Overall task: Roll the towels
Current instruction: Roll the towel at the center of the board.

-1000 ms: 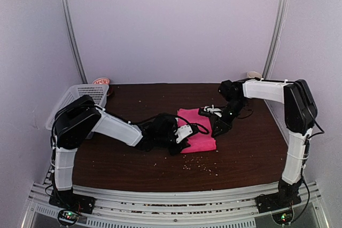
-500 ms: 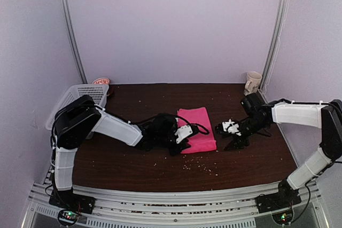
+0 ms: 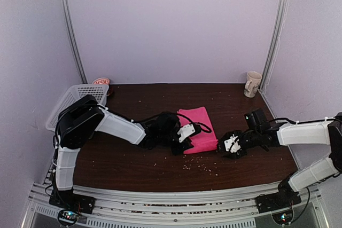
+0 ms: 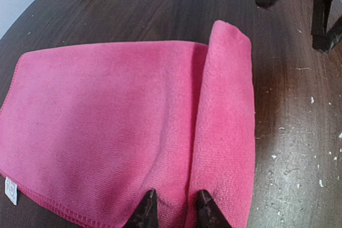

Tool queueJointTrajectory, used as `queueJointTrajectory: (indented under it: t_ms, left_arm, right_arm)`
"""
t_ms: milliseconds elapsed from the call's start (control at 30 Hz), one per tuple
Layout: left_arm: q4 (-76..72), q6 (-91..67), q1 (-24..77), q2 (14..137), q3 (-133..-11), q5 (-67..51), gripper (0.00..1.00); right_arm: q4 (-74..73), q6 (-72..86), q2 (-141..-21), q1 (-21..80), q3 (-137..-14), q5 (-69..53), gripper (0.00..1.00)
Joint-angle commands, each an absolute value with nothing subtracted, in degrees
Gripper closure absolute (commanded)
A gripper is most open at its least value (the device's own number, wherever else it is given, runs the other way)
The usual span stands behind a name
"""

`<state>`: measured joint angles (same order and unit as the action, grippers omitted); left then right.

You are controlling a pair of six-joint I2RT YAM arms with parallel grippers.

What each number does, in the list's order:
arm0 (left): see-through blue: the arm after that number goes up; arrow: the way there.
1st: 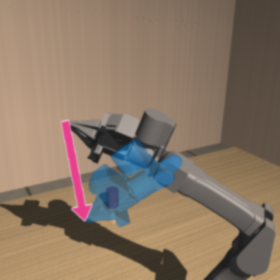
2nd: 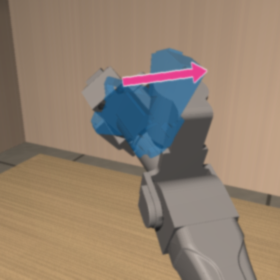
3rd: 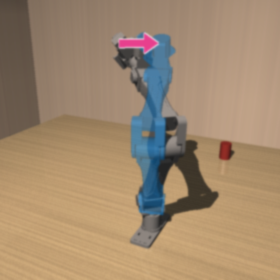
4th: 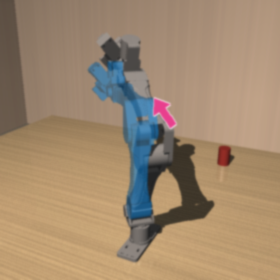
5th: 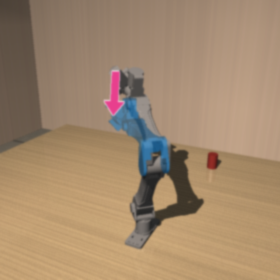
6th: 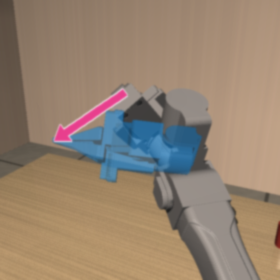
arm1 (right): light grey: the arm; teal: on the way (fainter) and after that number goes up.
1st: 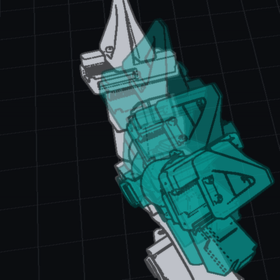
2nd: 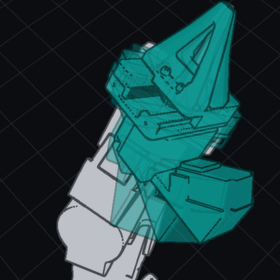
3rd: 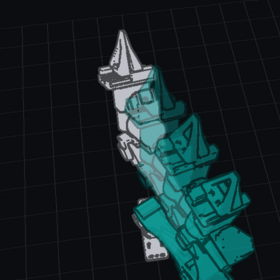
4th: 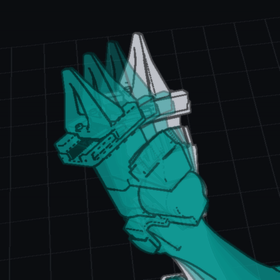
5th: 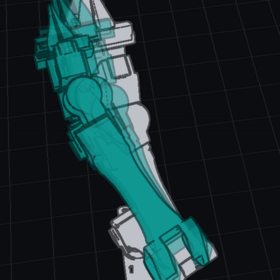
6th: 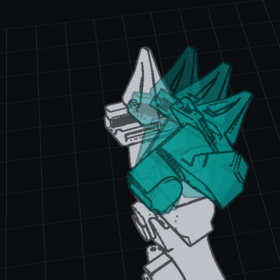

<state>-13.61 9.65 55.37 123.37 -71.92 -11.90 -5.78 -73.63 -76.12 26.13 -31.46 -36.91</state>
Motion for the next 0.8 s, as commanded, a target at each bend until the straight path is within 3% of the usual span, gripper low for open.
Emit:
queueJointTrajectory:
  t_ms: [0,267,767]
  left_arm:
    - [-9.07,8.59,55.02,125.94,-72.11,-12.88,0.74]
    - [-8.62,8.52,54.59,125.63,-71.91,-12.93,0.74]
    - [-8.96,8.38,53.96,124.87,-70.93,-13.18,0.74]
  right_arm:
    - [5.53,-72.41,-77.22,30.84,-30.21,-27.52,0.37]
    - [10.24,-70.41,-82.70,35.89,-31.00,-16.05,0.43]
    - [11.05,-71.56,-88.02,37.99,-31.22,-8.66,0.51]
